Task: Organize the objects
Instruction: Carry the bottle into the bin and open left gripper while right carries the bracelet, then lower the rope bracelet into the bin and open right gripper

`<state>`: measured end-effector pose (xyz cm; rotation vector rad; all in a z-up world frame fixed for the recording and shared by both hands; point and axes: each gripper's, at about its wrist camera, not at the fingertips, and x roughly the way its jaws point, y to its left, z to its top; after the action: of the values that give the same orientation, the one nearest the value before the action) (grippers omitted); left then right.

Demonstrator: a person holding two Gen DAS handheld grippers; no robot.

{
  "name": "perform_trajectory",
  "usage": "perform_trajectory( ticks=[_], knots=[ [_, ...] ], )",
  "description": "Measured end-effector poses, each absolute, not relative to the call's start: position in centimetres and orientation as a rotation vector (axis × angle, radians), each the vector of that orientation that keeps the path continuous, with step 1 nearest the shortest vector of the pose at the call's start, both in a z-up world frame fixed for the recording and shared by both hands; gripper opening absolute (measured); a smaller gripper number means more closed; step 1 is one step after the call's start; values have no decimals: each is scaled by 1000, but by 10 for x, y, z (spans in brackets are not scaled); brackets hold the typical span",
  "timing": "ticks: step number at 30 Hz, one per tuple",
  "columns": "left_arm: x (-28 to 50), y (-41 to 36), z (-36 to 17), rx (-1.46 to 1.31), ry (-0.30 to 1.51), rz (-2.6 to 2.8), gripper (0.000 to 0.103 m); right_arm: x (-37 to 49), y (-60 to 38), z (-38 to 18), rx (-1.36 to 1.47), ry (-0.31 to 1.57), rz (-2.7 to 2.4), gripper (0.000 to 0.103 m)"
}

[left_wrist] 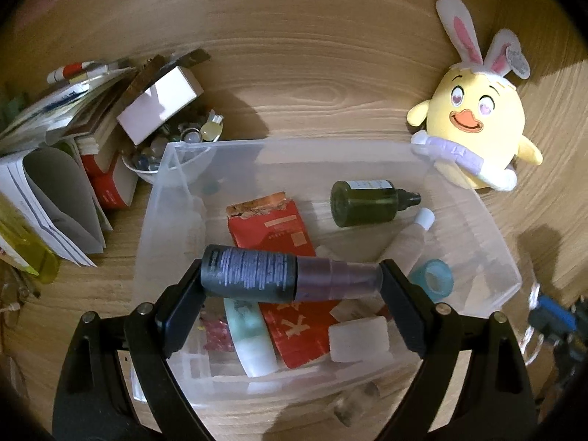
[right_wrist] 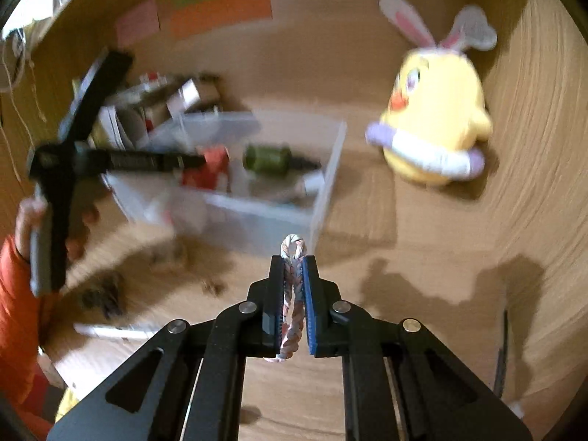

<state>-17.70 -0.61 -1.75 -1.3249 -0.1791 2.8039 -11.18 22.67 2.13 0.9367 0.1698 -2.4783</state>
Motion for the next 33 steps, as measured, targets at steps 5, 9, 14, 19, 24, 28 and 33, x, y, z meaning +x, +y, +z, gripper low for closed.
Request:
perform_trajectory(
  ticks=[5, 9, 14, 19, 24, 28, 33],
  knots=[
    [-173, -8, -10, -1305, -184, 2810, 93, -128, 213, 43, 850, 162, -2509, 9],
    [-166, -9, -1, -1274, -190, 2820, 93, -145, 201, 50, 827, 159, -2518, 9],
    [-152, -12, 11, -1220, -188, 2861, 96, -165, 187, 53, 820, 188, -2529, 9],
    [-134, -14, 18, -1179, -170, 2887, 97, -188, 176, 48, 857, 191, -2524, 9],
    [-114, -19, 15, -1171, -161, 2894, 98, -203, 168, 35, 910, 183, -2510, 9],
    [-98, -22, 7, -1188, -157, 2889, 98, -209, 161, 27, 943, 195, -2490, 9],
    [-80, -23, -5, -1224, -119, 2877, 98, -215, 154, 18, 979, 214, -2470, 9]
  ],
)
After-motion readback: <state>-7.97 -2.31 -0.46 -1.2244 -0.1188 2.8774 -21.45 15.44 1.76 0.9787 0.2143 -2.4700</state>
